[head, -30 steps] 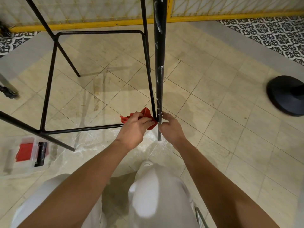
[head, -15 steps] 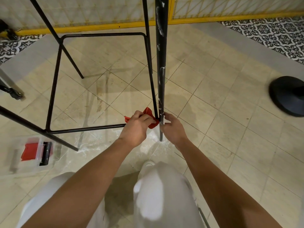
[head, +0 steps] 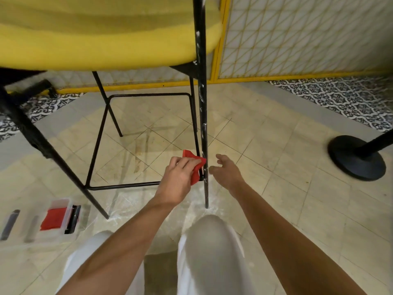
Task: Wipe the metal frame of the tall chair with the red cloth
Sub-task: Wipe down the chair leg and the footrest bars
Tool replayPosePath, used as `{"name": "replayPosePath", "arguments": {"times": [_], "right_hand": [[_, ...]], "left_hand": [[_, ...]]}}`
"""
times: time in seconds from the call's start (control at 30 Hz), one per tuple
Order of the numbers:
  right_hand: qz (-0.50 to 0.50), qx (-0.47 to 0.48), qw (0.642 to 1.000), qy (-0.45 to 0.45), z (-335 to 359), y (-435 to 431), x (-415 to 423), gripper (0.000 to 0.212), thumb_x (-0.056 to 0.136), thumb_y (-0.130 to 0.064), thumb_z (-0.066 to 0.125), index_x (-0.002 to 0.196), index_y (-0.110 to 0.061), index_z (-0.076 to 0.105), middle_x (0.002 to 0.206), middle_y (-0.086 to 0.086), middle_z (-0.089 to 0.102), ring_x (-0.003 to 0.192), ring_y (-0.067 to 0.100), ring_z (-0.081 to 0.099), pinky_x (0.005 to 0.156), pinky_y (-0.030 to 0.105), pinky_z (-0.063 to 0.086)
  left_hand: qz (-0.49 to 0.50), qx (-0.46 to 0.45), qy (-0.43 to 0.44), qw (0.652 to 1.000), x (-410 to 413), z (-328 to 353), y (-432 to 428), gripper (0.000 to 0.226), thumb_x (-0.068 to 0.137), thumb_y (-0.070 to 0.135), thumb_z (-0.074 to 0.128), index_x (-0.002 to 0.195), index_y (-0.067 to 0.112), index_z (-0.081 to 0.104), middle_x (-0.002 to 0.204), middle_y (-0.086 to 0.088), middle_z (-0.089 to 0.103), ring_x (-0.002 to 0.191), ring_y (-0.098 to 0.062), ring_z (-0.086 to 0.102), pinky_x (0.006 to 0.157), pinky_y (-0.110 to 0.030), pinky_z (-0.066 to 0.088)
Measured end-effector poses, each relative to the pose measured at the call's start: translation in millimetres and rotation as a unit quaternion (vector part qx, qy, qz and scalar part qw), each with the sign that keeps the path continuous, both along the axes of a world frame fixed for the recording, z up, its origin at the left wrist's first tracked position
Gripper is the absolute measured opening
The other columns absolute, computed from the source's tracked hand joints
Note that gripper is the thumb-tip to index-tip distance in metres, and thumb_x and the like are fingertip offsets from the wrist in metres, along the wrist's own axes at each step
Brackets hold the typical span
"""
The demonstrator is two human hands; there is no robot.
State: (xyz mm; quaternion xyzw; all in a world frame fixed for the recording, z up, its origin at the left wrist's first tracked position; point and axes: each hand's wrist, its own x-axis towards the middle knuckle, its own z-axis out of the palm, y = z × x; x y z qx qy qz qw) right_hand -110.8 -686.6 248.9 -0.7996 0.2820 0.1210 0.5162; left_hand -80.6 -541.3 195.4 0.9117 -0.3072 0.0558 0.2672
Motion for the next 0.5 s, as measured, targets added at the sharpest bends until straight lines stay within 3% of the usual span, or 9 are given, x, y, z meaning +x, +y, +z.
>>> {"name": "replayPosePath", "arguments": {"times": [0.1,0.2,0.3,0.4,0.5], "right_hand": [[0.009,0.0,0.999,-0.038,36,-1,-10,0.063,0.088,-0.006,0.053,0.145,-0.011,0.03,0.147,0.011,0.036,0.134,0.024,0.036,0.107,0.032,0.033],[0.018,-0.003,0.997,-0.079,74,2,-22,0.062,0.087,-0.007,0.054,0.145,-0.012,0.031,0.145,0.008,0.04,0.132,0.021,0.039,0.099,0.024,0.033],[0.015,-0.019,0.992,-0.127,106,7,-27,0.056,0.088,-0.012,0.055,0.141,-0.014,0.038,0.137,0.006,0.048,0.119,0.018,0.049,0.089,0.02,0.035],[0.009,0.002,0.982,-0.188,140,18,-37,0.038,0.089,-0.017,0.054,0.127,-0.019,0.052,0.104,-0.001,0.061,0.092,0.013,0.056,0.071,0.018,0.042],[-0.006,0.052,0.966,-0.254,179,26,-42,0.02,0.088,-0.014,0.049,0.094,-0.027,0.063,0.081,-0.004,0.061,0.079,0.013,0.057,0.065,0.022,0.041]], "left_hand": [[0.005,-0.029,-0.034,0.999,-9,32,0,0.042,0.083,0.0,0.059,0.123,0.013,0.059,0.113,-0.002,0.064,0.097,-0.028,0.05,0.081,-0.041,0.053],[0.011,-0.049,-0.064,0.997,-18,69,1,0.041,0.088,0.022,0.038,0.125,0.017,0.057,0.114,-0.001,0.062,0.098,-0.025,0.05,0.074,-0.042,0.054],[0.001,-0.075,-0.116,0.99,-22,105,-2,0.044,0.086,0.028,0.034,0.121,0.016,0.059,0.109,-0.002,0.063,0.093,-0.018,0.046,0.071,-0.038,0.055],[0.01,-0.11,-0.152,0.982,-32,144,-1,0.044,0.086,0.027,0.036,0.118,0.013,0.062,0.108,-0.004,0.063,0.092,-0.015,0.041,0.068,-0.037,0.055],[0.013,-0.133,-0.183,0.974,-34,186,3,0.043,0.086,0.025,0.037,0.119,0.013,0.061,0.111,-0.005,0.061,0.097,-0.015,0.042,0.069,-0.034,0.055]]}}
